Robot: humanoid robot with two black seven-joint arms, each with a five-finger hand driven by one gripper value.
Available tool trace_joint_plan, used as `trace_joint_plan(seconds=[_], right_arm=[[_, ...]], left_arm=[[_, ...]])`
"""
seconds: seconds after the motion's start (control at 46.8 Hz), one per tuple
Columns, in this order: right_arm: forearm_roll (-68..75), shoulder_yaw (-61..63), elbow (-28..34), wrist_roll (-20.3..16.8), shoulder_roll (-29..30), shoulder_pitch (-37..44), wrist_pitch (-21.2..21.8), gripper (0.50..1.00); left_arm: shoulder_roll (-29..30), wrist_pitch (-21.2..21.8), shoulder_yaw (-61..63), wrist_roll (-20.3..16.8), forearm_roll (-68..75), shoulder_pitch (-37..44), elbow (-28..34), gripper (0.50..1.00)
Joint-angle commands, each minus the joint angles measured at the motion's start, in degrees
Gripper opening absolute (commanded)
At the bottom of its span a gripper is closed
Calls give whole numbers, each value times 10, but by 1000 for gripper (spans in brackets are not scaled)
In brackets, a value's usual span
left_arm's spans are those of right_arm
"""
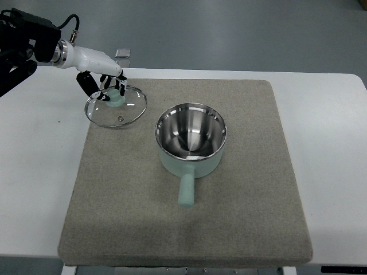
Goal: Place lid left of pot with left hand
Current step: 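Carry the lid beside the saucepan, nearer the left arm, and lower it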
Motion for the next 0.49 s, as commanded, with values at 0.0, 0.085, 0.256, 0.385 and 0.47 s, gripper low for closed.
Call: trace_joint_plan(seconds=[0.0,0.085,0.256,0.385,0.47], right_arm=[[0,0,0,0,0,0,0,924],[0,0,0,0,0,0,-1,924],[-1,0,0,0,0,0,0,923],[-1,0,0,0,0,1,0,924],[-1,0,0,0,0,0,0,924]], left_arm=[[-1,10,-1,0,-1,6,6,500],[-1,16,-1,0,-1,10,13,500],[-5,17,-5,0,-4,14,22,500],[-7,21,-6,0,-7,17,24,500],[-8,23,-5,0,-9,18,25,500]])
